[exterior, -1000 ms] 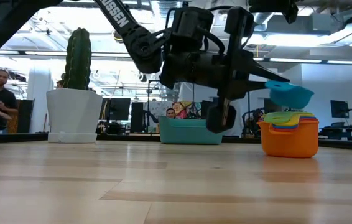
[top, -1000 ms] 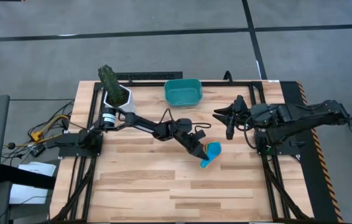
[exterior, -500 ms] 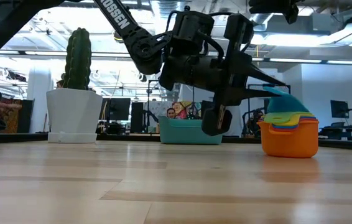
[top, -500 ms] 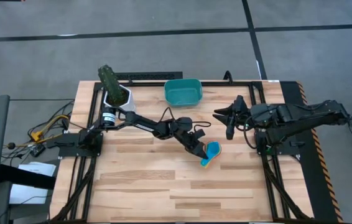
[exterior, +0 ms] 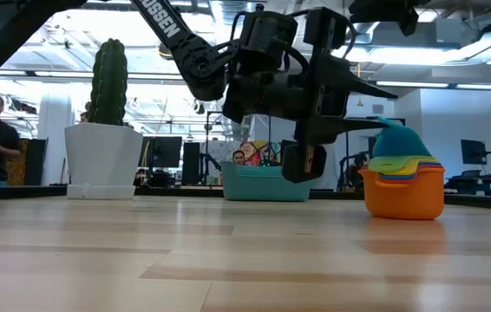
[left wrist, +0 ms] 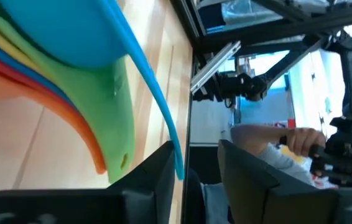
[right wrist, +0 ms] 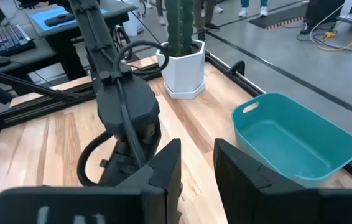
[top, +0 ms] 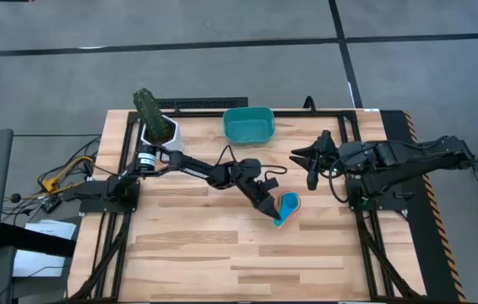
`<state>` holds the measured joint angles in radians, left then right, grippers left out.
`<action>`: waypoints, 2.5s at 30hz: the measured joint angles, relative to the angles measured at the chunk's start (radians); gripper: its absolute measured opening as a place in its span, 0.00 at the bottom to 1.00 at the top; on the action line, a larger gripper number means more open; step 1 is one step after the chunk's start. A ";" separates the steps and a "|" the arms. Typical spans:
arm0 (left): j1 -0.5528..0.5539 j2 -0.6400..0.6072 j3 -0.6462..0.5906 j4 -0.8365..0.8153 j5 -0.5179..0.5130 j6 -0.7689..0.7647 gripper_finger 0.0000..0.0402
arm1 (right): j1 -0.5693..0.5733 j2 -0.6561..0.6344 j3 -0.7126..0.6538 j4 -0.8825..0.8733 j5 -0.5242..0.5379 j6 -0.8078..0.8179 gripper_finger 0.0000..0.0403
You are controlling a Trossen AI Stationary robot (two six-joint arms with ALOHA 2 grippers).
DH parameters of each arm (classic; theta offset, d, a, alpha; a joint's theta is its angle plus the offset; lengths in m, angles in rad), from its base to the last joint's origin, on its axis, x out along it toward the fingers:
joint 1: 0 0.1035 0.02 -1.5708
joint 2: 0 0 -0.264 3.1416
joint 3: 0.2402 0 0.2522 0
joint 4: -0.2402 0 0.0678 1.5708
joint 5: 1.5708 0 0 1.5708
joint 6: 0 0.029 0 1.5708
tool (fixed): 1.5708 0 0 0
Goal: Nest measuring cups in basket
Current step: Stack the light blue measuring cup into the green measuring cup
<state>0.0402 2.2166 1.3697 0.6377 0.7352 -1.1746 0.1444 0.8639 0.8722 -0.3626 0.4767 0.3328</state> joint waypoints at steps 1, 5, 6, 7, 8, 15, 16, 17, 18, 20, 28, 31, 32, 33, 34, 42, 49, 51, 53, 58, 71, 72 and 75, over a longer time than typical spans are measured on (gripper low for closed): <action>0.000 0.000 0.000 -0.004 0.007 0.007 0.28 | 0.000 0.000 0.000 0.000 0.000 0.000 0.29; 0.000 0.000 0.000 -0.051 0.020 0.055 0.30 | 0.000 0.000 0.000 -0.009 0.000 0.000 0.29; 0.000 0.000 0.000 -0.068 0.020 0.067 0.30 | 0.000 0.000 0.000 -0.014 0.000 0.000 0.29; 0.000 0.000 0.000 -0.078 0.020 0.077 0.30 | 0.000 0.000 0.000 -0.021 0.000 0.003 0.29; 0.000 -0.002 0.000 -0.087 0.020 0.089 0.30 | 0.000 0.000 0.000 -0.027 0.000 0.008 0.29; 0.010 -0.065 0.000 -0.250 -0.002 0.234 0.30 | 0.000 0.000 0.000 -0.049 0.000 0.026 0.29; 0.012 -0.082 0.000 -0.286 -0.017 0.266 0.30 | 0.000 0.000 0.000 -0.051 0.000 0.027 0.29; 0.014 -0.099 0.000 -0.326 -0.034 0.300 0.30 | 0.000 0.000 0.000 -0.050 0.000 0.028 0.29; 0.016 -0.113 0.000 -0.369 -0.055 0.336 0.30 | 0.000 0.000 0.000 -0.052 0.000 0.029 0.29; 0.017 -0.139 -0.001 -0.445 -0.106 0.413 0.30 | 0.000 0.000 0.000 -0.064 0.012 0.039 0.29; -0.017 -0.172 -0.001 -0.565 -0.308 0.745 0.30 | 0.083 0.053 -0.002 -0.411 0.021 0.342 0.29; -0.027 -0.172 0.000 -0.588 -0.371 0.809 0.29 | 0.202 0.086 -0.002 -0.522 0.012 0.518 0.29; -0.027 -0.172 0.000 -0.595 -0.380 0.824 0.28 | 0.243 0.096 -0.002 -0.544 0.001 0.577 0.29; -0.027 -0.172 0.000 -0.595 -0.382 0.830 0.27 | 0.285 0.108 -0.002 -0.554 -0.019 0.630 0.29; -0.027 -0.172 0.000 -0.589 -0.382 0.833 0.26 | 0.322 0.123 -0.002 -0.565 -0.044 0.683 0.29; -0.065 -0.171 0.000 -0.580 -0.488 0.995 0.18 | 0.453 0.392 -0.001 -0.515 -0.145 0.975 0.29; -0.110 -0.171 0.000 -0.563 -0.570 1.109 0.14 | 0.440 0.567 -0.001 -0.334 -0.187 0.963 0.25; -0.117 -0.171 0.000 -0.549 -0.589 1.125 0.13 | 0.428 0.590 -0.001 -0.290 -0.192 0.939 0.22; -0.121 -0.171 0.000 -0.528 -0.605 1.137 0.13 | 0.413 0.610 0.000 -0.246 -0.193 0.908 0.19; -0.126 -0.140 -0.002 -0.497 -0.627 1.142 0.11 | 0.381 0.632 0.000 -0.196 -0.217 0.846 0.15; -0.132 -0.119 0.000 -0.458 -0.640 1.159 0.11 | 0.372 0.683 0.000 -0.172 -0.249 0.826 0.14; -0.132 -0.119 0.000 -0.459 -0.640 1.161 0.11 | 0.368 0.692 0.000 -0.168 -0.252 0.826 0.14; -0.132 -0.119 0.000 -0.452 -0.639 1.161 0.11 | 0.356 0.697 0.000 -0.168 -0.261 0.819 0.14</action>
<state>-0.0921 2.0979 1.3693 0.1862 0.0965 -0.0135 0.5003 1.5608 0.8719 -0.5302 0.2161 1.1517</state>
